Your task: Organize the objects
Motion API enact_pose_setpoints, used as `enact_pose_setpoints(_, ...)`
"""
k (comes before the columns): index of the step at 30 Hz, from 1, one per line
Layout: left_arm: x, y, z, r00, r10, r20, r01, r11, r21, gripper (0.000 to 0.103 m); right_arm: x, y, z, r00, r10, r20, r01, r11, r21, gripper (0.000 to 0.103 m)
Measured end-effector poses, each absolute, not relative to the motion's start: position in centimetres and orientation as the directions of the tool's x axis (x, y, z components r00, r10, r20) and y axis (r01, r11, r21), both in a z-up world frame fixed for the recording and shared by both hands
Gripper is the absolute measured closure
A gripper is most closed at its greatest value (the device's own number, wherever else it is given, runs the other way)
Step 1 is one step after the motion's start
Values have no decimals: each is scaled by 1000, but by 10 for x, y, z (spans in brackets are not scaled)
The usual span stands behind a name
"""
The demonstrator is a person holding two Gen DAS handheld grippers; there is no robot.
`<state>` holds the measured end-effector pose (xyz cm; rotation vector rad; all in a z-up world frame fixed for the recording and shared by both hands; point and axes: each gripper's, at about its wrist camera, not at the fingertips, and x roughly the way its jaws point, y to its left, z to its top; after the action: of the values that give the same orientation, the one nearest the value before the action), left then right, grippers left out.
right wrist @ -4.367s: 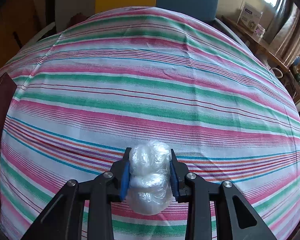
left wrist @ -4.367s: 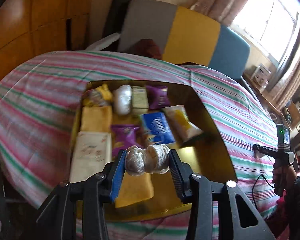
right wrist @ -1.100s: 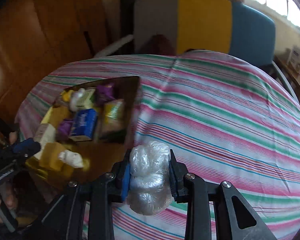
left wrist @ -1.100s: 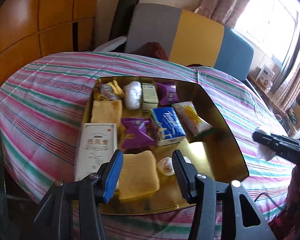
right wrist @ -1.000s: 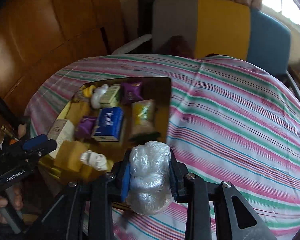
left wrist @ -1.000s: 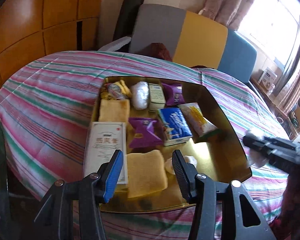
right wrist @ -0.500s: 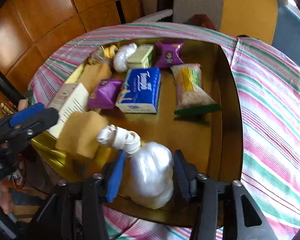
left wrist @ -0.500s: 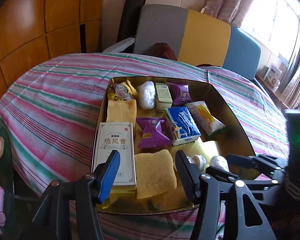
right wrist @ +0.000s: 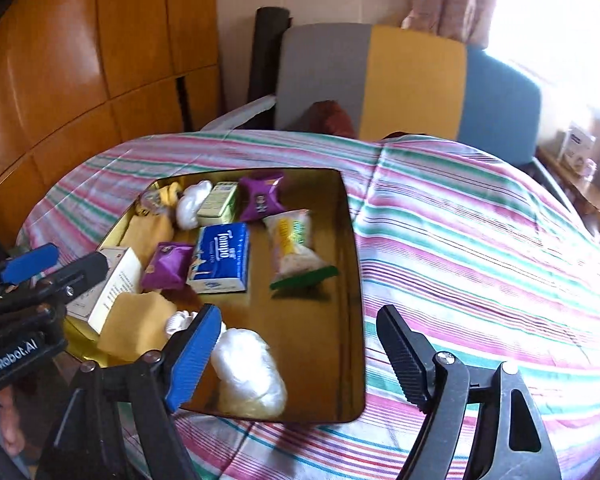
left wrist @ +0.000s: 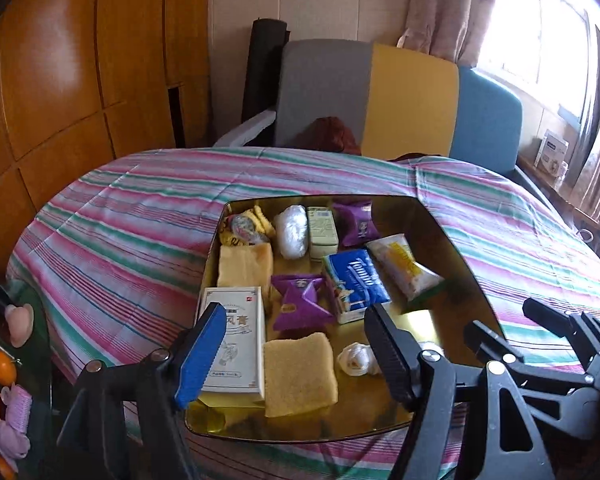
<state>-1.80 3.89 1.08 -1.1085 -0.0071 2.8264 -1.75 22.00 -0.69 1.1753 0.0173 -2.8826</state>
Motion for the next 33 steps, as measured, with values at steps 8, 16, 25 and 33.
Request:
enact_pose_setpoints(8, -13, 51, 12, -714, 90, -695, -89, -995, -37, 30, 1, 233, 2, -747, 13, -664, -20, -1000, 2, 20)
enact_pose_setpoints(16, -6, 55, 11, -712, 107, -694, -110, -993, -40, 40, 9, 242, 2, -745, 48, -665, -60, -998, -5, 20)
enact_pose_setpoints(25, -4, 52, 13, -722, 92, -686, -105, -994, -23, 40, -3, 239, 1, -742, 58, -668, -68, -998, -11, 20)
enact_pose_setpoints(33, -7, 46, 9, -710, 92, -698, -95, -995, -35, 40, -4, 230, -4, -734, 54, -677, -60, -998, -15, 20)
